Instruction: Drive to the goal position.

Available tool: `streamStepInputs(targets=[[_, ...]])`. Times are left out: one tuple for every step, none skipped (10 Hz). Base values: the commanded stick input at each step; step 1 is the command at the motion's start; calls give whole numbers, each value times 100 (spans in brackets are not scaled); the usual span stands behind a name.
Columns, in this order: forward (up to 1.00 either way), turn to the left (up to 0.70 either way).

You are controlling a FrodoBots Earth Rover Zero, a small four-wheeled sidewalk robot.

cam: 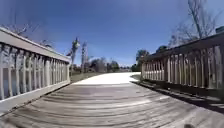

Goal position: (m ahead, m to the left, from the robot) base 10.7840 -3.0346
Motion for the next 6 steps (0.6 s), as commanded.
streamStepInputs(targets=[[70,0],[70,-2],[70,-12],[70,-28],[70,-20],[70,0]])
